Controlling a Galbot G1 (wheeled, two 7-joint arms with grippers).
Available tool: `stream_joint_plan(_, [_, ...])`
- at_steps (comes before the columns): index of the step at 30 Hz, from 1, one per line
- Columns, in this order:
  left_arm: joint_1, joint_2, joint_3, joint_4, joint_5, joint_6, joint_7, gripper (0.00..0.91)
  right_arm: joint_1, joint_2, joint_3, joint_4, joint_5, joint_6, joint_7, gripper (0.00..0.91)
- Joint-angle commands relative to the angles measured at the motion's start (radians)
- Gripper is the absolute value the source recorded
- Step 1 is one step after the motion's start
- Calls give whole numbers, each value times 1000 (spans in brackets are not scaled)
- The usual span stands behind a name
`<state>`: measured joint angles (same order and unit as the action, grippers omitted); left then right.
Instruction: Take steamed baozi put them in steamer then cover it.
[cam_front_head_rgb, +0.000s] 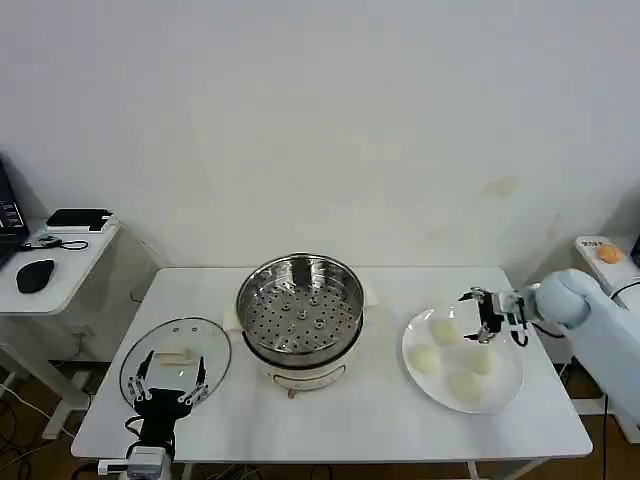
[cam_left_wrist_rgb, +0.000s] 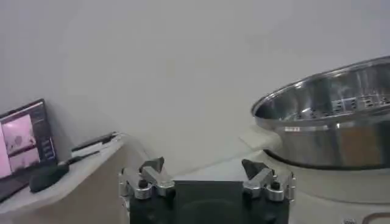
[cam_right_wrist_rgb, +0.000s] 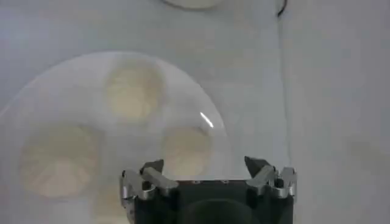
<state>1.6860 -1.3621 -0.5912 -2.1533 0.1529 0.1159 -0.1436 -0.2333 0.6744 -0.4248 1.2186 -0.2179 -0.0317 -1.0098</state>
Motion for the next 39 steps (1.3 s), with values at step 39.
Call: stream_joint_plan(39, [7, -5, -15, -9, 19, -9, 7, 907, 193, 132, -314, -191, 20, -83, 0, 605])
